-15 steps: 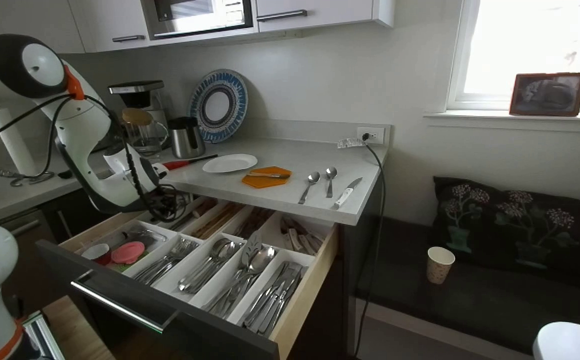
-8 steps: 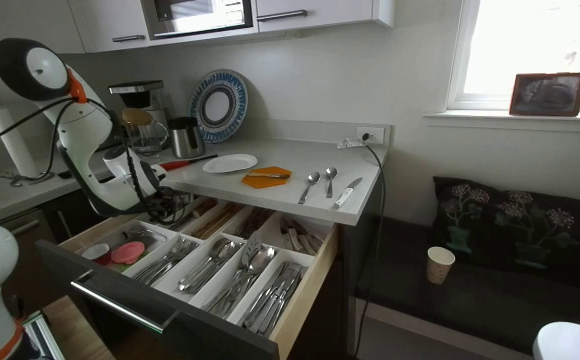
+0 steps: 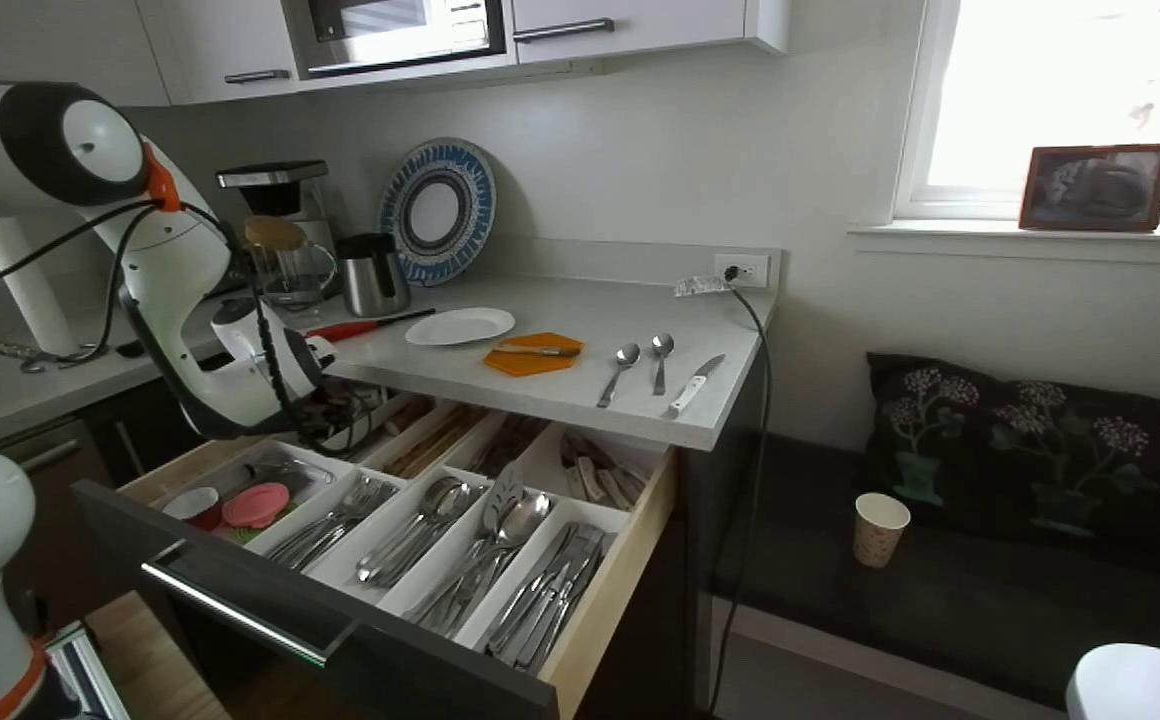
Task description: Remove one silver piping nozzle from the open drawer and put it on the white plate.
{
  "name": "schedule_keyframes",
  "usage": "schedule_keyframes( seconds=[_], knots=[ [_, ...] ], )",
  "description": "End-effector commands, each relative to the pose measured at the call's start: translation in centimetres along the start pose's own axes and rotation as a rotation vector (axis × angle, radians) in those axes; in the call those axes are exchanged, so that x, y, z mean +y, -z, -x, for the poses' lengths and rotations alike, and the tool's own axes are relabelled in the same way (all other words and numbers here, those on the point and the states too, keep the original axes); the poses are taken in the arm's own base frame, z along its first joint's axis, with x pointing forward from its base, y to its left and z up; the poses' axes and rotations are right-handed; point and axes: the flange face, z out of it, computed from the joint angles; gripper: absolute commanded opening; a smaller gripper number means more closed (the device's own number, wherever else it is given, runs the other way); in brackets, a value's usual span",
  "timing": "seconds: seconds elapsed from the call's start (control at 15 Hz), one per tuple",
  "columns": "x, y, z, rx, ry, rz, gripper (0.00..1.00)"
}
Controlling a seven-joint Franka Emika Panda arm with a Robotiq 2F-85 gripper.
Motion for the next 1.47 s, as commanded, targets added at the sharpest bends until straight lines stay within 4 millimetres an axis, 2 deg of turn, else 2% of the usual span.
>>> schedule_keyframes(
  seconds=[0.0, 0.07, 0.2, 0.27, 0.47, 0.87, 1.13, 1.4],
  knots=[
    [-0.5, -0.4, 1.8, -0.047, -0.003, -0.021, 0.38],
    [-0.5, -0.4, 2.0, -0.053, -0.005, -0.026, 0.31],
    [-0.4, -0.1, 2.0, -0.059, -0.006, -0.032, 0.26],
    [-0.3, 0.2, 2.1, -0.062, -0.004, -0.036, 0.11],
    [-0.1, 0.6, 2.0, -0.064, -0.007, -0.049, 0.07],
    [-0.2, 2.5, 1.2, -0.075, -0.033, -0.060, 0.07],
    [0.2, 5.2, -0.7, -0.054, -0.028, -0.038, 0.07],
    [0.2, 7.4, -1.0, -0.128, -0.012, -0.042, 0.07]
  ],
)
